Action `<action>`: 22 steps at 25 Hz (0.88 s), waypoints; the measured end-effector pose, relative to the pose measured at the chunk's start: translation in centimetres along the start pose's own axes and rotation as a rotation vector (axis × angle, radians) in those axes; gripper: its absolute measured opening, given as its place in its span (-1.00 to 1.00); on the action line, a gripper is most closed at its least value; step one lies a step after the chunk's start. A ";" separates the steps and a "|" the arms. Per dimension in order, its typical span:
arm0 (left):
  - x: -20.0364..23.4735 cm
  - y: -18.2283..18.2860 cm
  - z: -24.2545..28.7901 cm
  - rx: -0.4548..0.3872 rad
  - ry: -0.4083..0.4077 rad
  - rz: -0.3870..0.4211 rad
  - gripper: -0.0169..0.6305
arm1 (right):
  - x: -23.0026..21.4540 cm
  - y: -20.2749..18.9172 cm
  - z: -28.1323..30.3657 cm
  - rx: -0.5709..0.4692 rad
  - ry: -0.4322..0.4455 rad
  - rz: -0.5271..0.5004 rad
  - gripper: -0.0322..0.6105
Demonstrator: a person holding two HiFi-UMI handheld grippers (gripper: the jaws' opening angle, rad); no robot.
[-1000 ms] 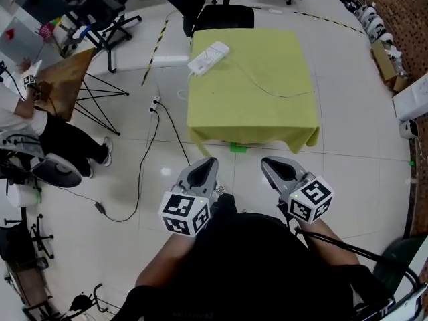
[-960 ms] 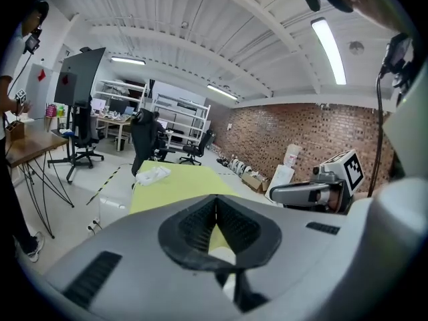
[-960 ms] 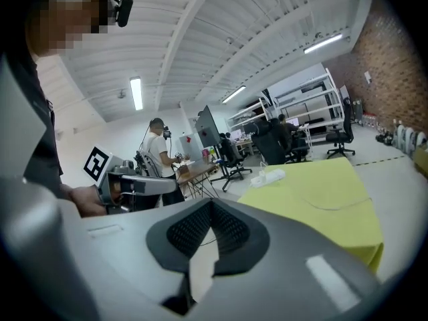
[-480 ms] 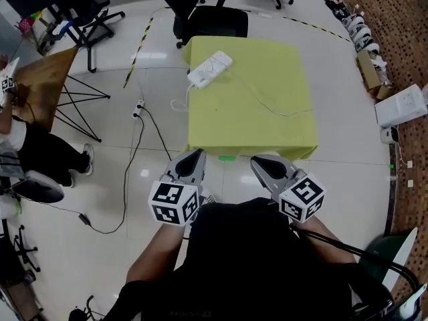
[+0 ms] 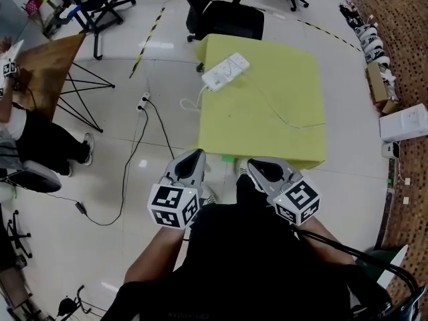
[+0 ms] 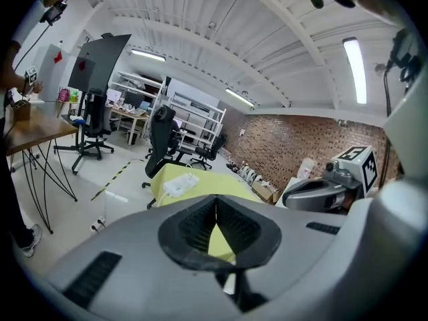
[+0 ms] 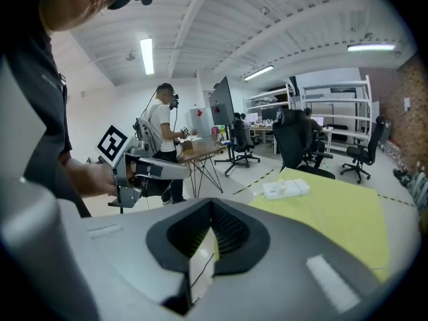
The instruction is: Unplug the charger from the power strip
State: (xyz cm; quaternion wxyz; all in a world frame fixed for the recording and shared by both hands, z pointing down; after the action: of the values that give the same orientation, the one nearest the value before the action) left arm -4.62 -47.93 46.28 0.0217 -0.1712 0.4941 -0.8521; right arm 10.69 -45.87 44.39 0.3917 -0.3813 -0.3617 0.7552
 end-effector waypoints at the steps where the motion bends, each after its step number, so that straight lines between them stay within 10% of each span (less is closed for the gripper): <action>1: 0.3 0.1 0.3 0.006 0.011 0.003 -0.92 | -0.3 0.0 0.4 0.009 0.013 -0.004 -0.89; 22: -0.2 2.5 14.3 0.132 0.259 0.097 -0.92 | -20.2 0.9 0.8 -0.018 0.185 0.002 -0.89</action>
State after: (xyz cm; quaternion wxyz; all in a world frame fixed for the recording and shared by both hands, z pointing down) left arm -0.28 -61.12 50.64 0.0103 -0.0339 0.4436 -0.8955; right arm 17.84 -64.00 49.87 0.4194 -0.4531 -0.3304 0.7139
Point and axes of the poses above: the fingertips, and each gripper's own axes: z forward along the fingers, x to its left, y out of its top, the point moved 3 cm from there along -z, backward along the fingers, and after that the axes turned 15 degrees about y, right-handed, at the moved point
